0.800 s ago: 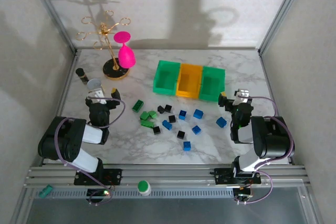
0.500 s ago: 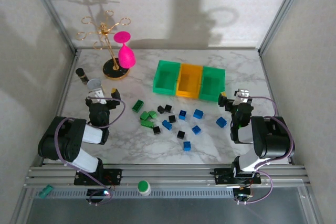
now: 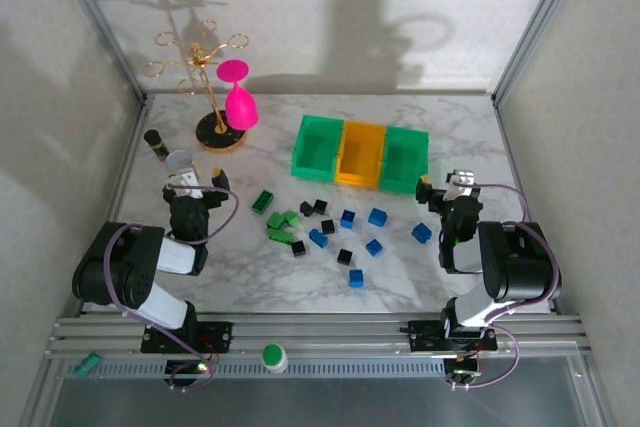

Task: Sort the legos into containers by color
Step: Pick up the lego from the center of the table.

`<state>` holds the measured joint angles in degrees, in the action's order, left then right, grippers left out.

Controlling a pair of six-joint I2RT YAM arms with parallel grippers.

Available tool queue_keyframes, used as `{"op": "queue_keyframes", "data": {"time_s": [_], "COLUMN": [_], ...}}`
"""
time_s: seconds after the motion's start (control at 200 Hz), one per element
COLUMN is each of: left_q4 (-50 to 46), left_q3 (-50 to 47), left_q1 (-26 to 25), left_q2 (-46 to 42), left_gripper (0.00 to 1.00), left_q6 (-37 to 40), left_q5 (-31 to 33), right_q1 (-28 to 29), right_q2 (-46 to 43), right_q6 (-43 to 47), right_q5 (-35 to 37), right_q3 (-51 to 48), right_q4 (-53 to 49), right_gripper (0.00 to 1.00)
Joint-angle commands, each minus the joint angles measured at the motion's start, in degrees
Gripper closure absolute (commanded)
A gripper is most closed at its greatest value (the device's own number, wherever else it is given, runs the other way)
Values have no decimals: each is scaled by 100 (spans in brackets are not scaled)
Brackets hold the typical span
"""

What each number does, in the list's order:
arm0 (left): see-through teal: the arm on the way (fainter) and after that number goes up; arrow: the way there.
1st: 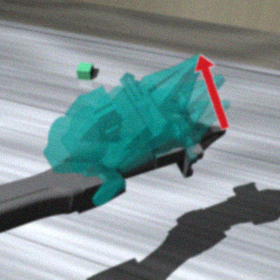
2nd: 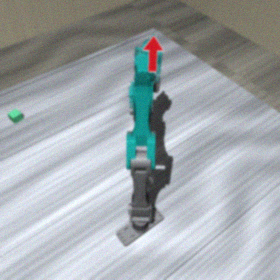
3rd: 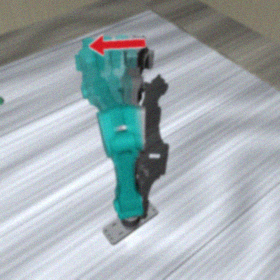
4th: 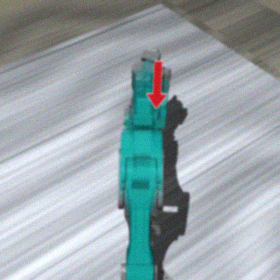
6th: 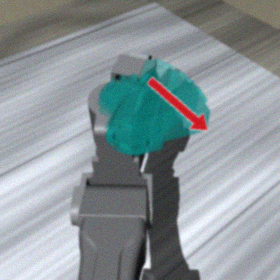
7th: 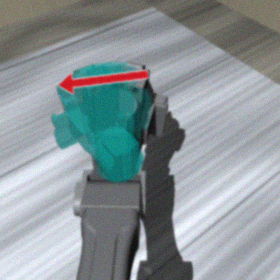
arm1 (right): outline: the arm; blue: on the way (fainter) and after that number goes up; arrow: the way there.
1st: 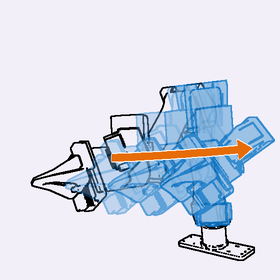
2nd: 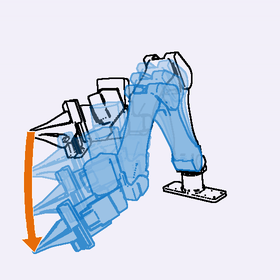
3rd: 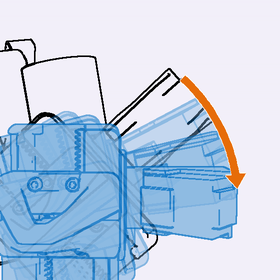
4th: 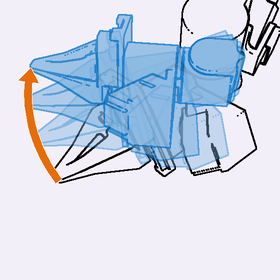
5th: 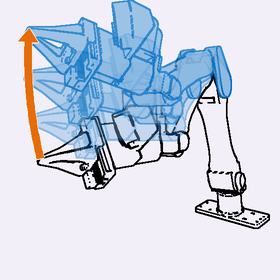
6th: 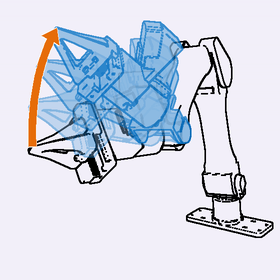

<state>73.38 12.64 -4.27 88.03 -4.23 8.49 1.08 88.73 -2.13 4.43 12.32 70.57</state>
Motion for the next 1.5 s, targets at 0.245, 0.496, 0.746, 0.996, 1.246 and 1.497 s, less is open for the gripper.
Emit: {"op": "queue_keyframes", "data": {"time_s": [0.245, 0.496, 0.746, 0.996, 1.246, 1.497], "left_q4": [-34, -7, -1318, -1883, -3691, -4433], "left_q3": [72, 56, 539, 328, 851, 821], "left_q1": [55, 56, 38, 49, 91, 136], "left_q2": [-5, -4, -542, -1792, -3050, -3884], "left_gripper": [1, 1, 1, 1, 1, 1], "left_q6": [72, 79, 217, -87, -941, -2788], "left_q5": [-126, -129, -502, -102, 126, 1308], "right_q1": [-33, -29, -34, -29, -44, -108], "right_q2": [-40, -57, -496, -1491, -2399, -2827], "right_q6": [64, 64, 47, -246, -1520, -2667], "right_q5": [-25, -29, -22, 295, 598, 340], "right_q3": [69, 50, 170, 556, 1313, 1633], "right_q4": [203, 244, -334, -1583, -3445, -4824], "right_gripper": [1, 1, 1, 1, 1, 1]}}
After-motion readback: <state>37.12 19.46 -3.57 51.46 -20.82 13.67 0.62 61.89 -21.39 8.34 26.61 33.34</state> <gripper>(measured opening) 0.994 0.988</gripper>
